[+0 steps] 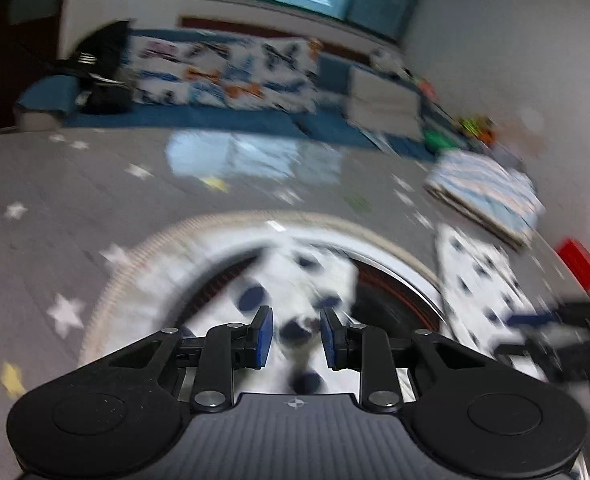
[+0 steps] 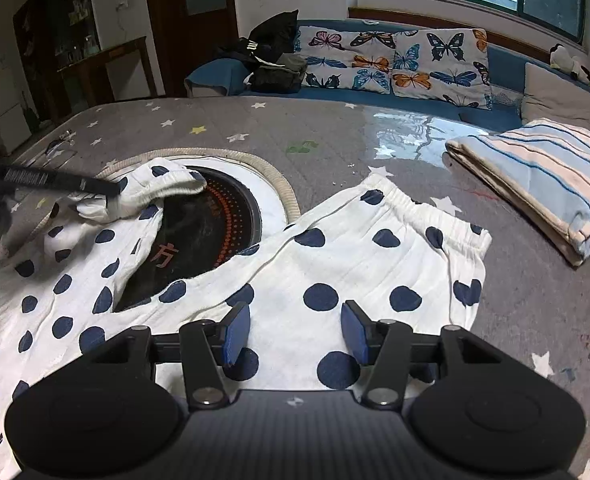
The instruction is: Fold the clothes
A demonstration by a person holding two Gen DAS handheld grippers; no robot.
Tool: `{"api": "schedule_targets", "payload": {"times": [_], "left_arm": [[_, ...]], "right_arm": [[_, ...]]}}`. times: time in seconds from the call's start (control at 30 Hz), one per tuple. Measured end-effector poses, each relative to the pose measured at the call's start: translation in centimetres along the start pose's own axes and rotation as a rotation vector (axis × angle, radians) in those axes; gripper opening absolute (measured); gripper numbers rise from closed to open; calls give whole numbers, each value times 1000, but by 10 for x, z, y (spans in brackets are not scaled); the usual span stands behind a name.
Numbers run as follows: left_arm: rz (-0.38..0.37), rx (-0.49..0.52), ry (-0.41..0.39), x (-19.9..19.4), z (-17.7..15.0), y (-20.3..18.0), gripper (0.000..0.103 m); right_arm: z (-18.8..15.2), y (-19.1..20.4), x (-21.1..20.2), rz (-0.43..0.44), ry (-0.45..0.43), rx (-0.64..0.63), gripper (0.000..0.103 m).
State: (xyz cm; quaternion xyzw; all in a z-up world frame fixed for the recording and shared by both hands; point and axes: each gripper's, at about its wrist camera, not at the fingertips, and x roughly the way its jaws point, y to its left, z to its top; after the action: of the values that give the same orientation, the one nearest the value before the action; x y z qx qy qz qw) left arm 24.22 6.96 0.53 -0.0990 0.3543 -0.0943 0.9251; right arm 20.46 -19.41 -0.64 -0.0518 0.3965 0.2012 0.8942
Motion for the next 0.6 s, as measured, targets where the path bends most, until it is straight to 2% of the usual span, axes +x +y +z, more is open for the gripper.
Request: {"api": "schedule_targets", "payload": {"times": [0.13, 0.23, 0.3, 0.43, 0.6], "left_arm": [[95, -76, -70, 2, 19, 25, 27], [43, -110, -117, -11, 24, 39, 28], [-4, -34, -128, -24, 21, 32, 30], [-74, 179, -74, -35, 0, 0, 30], [-131, 325, 9, -27, -31, -29, 30]], "right_arm": [[1, -1, 1, 3, 1, 2, 53], [1, -1, 1, 7, 1, 0, 55], [1, -1, 1, 11, 0, 2, 56], [-1, 2, 1, 6, -6, -4, 59], [0, 2, 1, 7, -5, 1, 59]]}}
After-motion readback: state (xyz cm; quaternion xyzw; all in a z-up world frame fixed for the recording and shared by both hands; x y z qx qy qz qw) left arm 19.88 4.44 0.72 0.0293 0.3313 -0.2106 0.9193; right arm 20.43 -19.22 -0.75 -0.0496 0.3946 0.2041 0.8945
